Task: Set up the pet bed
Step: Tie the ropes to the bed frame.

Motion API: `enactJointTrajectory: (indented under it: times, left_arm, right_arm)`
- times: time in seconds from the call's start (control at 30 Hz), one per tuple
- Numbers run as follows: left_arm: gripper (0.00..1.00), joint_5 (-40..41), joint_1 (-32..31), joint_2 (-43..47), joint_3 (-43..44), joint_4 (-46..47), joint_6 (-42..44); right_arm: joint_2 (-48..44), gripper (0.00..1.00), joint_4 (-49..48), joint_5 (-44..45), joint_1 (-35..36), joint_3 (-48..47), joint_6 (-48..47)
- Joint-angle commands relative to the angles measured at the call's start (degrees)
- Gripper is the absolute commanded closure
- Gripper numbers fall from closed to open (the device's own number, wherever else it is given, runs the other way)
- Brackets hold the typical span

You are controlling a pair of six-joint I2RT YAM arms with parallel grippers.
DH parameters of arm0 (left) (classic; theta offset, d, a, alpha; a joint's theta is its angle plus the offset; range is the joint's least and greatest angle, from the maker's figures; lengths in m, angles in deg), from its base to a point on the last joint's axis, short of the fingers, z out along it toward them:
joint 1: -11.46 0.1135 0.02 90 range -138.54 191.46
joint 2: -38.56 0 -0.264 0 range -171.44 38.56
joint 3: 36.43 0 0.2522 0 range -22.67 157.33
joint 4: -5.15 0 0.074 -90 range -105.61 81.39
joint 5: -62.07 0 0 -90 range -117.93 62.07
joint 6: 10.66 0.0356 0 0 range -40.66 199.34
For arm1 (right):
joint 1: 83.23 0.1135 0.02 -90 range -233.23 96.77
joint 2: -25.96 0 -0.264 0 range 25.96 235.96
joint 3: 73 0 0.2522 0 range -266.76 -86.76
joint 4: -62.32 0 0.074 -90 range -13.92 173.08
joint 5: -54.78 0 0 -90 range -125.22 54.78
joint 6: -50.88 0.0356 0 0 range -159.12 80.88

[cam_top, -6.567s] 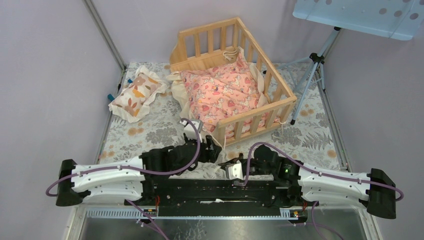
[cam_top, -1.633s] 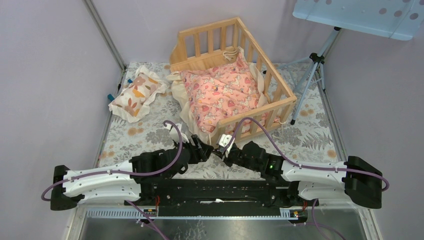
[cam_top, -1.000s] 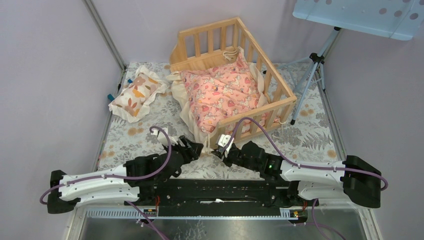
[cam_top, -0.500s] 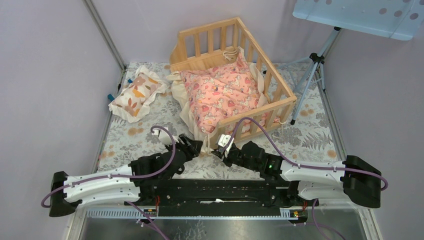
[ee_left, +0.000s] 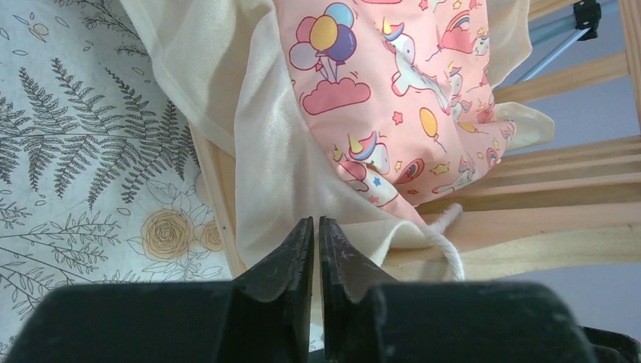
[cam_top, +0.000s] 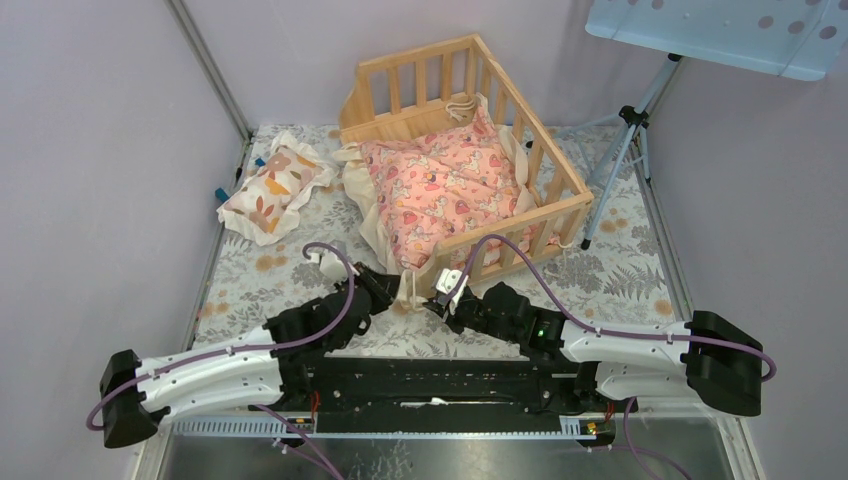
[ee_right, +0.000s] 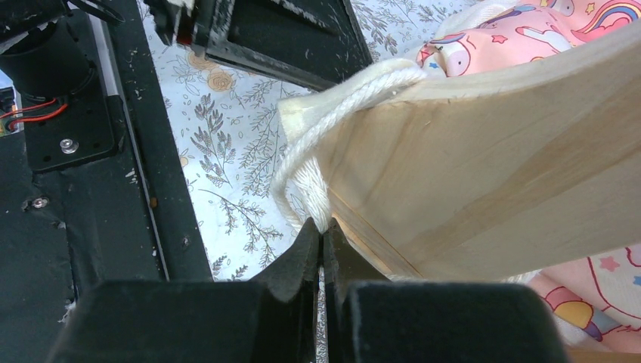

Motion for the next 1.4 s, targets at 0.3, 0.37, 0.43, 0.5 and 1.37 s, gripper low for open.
enactJointTrajectory:
  times: [0.3,0.37,0.43,0.5,1.37]
  left_arm:
    - [0.96,-4.33,4.29,-4.32,-2.95,5.23,1.42]
    - [0.96,-3.31,4.58,-4.68,-2.57,3.96,1.97]
    - [0.96,-2.17,4.92,-5.20,-1.92,2.75,3.13]
    - [0.95,-0.42,5.04,-5.68,-0.76,0.24,3.71]
    - [0.70,-11.08,5.04,1.88,5.40,-0.44,19.70]
  right_arm:
    - [-0.61,1.00,-2.30,-0.10,-0.47,-1.64,0.53]
    - [-0.41,1.00,-2.33,-0.06,-0.45,-1.84,0.49]
    - [-0.22,1.00,-2.35,-0.07,-0.46,-1.91,0.46]
    - [-0.14,1.00,-2.35,-0.07,-0.47,-2.09,0.49]
    - [4.79,1.00,-2.57,-0.56,-0.46,-5.71,2.11]
